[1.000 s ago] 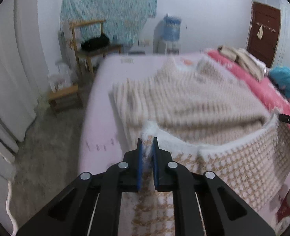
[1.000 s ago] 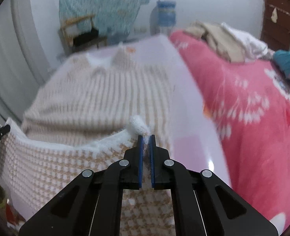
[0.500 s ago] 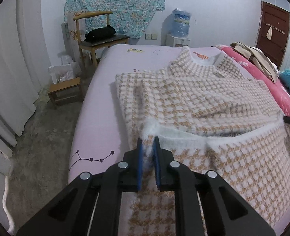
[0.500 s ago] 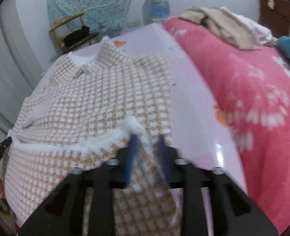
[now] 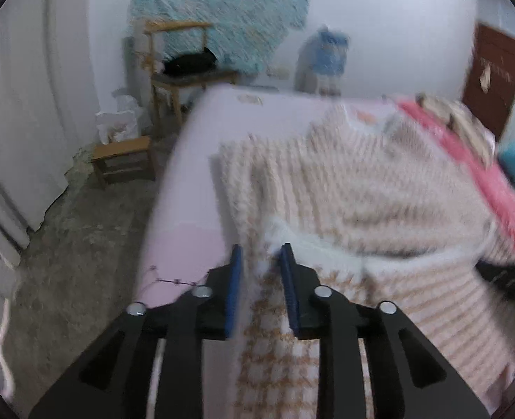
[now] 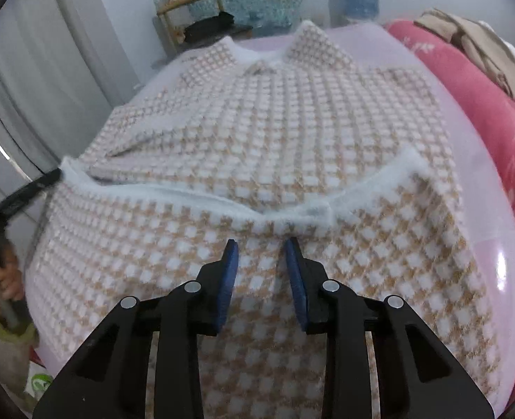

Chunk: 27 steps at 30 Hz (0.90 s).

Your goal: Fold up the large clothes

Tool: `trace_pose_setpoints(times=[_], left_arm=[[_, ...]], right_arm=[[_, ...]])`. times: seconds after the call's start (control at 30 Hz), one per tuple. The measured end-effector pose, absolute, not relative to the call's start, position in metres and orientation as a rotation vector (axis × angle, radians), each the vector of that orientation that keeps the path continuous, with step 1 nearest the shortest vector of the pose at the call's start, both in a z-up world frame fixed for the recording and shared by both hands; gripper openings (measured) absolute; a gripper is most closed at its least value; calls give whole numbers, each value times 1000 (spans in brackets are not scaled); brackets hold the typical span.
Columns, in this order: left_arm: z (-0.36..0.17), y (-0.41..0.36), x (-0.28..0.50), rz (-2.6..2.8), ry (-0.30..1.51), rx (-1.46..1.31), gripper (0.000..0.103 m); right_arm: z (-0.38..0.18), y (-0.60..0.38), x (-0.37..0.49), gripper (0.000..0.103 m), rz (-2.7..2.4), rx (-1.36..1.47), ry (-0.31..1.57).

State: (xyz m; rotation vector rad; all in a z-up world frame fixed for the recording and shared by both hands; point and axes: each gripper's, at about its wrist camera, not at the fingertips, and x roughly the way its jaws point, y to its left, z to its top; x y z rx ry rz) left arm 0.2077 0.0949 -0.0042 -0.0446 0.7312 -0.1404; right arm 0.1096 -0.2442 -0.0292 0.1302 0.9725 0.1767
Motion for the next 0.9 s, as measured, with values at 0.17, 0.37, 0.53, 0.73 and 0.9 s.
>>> trace_pose_setpoints(times=[0.17,0.37,0.53,0.73,0.9], left_arm=[[32,84,159,-307,660,-85,33],[17,26,97,-621,793,-54,33],[-26,-8,92,-586,882,54,34],[-36,-15,93,-574,871,106,35],[-17,-17,91,-616,785,79,34]], right_arm=[[-14,-245,97,28,151,131,965],[29,-232,31,28,292,115,858],[-5,-199,14,28,312,16,947],[-19,-195,20,28,252,2,963],[-5,-178,13,26,318,-28,902]])
